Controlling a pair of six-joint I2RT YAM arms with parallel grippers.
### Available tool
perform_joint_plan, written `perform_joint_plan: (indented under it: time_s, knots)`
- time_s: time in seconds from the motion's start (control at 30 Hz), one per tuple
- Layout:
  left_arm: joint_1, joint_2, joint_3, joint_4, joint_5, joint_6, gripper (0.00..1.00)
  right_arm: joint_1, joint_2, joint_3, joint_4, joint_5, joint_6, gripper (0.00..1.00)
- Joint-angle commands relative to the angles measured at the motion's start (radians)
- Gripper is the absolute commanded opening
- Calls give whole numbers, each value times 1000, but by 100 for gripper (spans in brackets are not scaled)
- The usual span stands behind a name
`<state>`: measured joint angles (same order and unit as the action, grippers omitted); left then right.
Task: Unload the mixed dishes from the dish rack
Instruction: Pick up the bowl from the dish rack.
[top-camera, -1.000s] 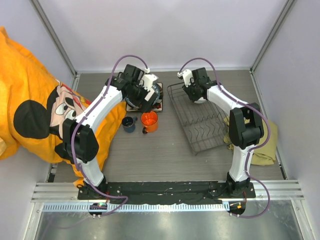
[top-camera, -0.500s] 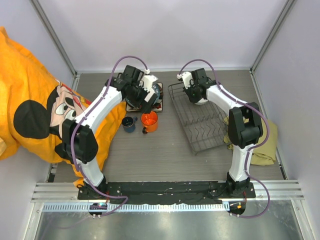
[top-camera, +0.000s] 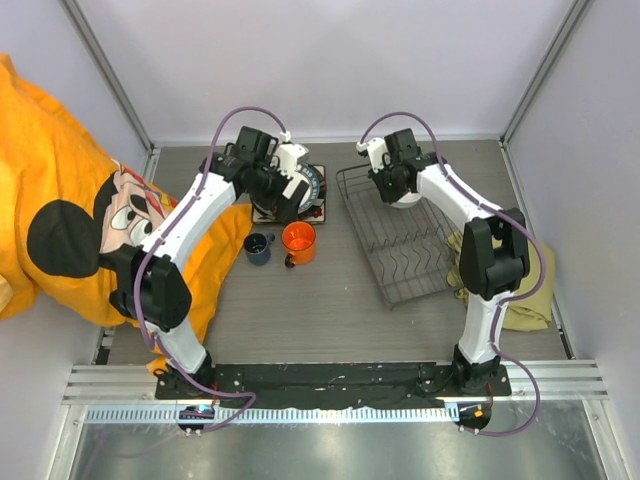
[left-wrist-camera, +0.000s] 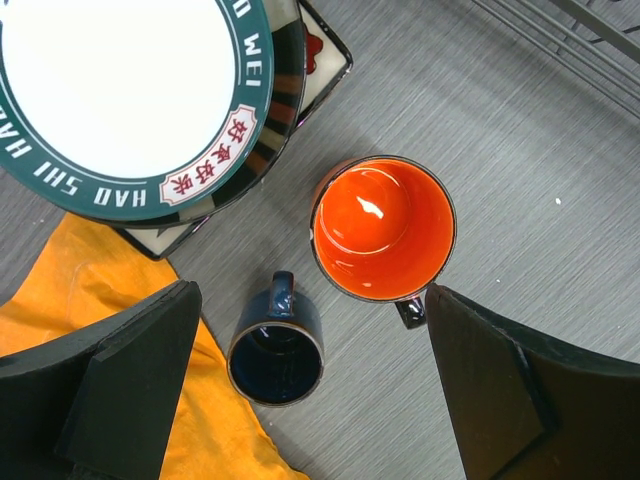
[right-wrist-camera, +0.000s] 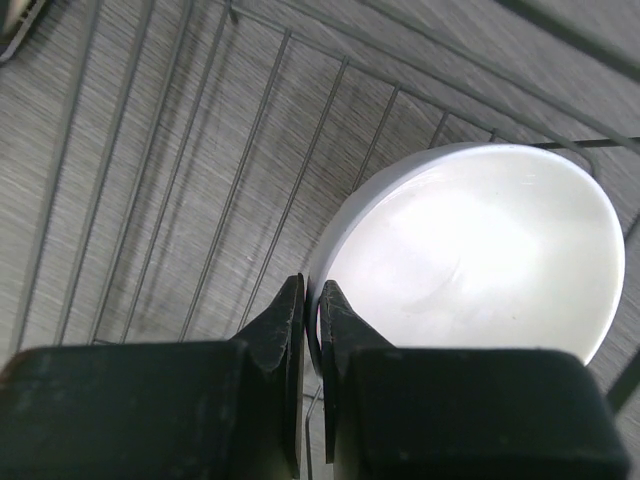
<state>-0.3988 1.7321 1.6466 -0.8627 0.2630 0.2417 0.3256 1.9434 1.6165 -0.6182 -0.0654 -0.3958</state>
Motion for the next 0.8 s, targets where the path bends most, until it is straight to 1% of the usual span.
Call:
perform_joint_plan:
  time_s: [0.0,0.23,0.53,0.67,0.77]
  knots:
    - [20,-57,-14,45,25,-12,100,18,-138,97,-4,-2,12,1]
    - [58,-77,-31,60,35,-22,100,72,-211,140,-60,36,14,1]
    - [159,-82,-59,108,67,-56,100,276,-336,140,-121,166,18,1]
    - [205,-74,-62,122,68,-67,99,380,-377,118,-146,190,29,1]
    - [239,-69,-59,132,61,-79,100,420,-396,92,-155,185,23,1]
